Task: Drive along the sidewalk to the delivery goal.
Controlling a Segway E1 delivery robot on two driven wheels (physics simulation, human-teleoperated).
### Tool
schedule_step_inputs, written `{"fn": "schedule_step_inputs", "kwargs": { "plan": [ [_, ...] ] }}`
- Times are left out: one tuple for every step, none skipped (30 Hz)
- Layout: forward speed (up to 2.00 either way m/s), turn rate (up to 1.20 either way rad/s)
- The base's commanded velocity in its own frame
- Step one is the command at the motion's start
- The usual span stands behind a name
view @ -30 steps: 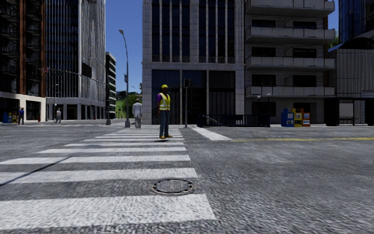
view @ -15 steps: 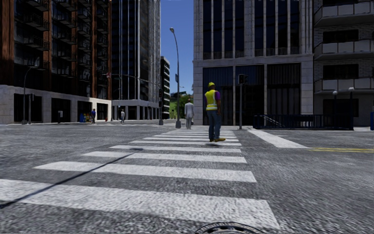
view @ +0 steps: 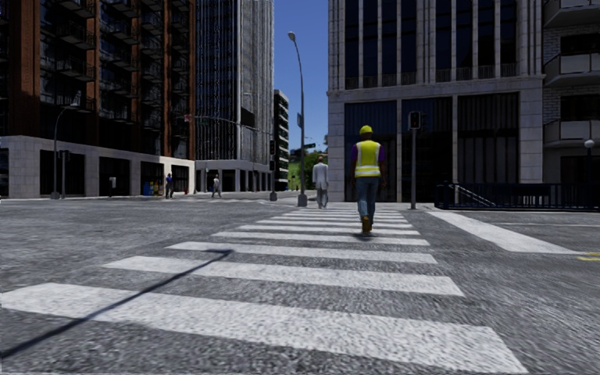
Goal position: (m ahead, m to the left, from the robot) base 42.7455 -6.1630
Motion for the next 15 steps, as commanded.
{"fn": "schedule_step_inputs", "kwargs": {
  "plan": [
    [2.00, 0.21],
    [2.00, 0.21],
    [2.00, 0.21],
    [2.00, 0.21],
    [2.00, 0.16],
    [2.00, 0.16],
    [2.00, 0.08],
    [2.00, 0.01],
    [2.00, 0.00],
    [2.00, 0.00],
    [2.00, 0.00],
    [2.00, 0.00],
    [2.00, 0.00],
    [2.00, 0.00],
    [2.00, 0.00]
  ]
}}
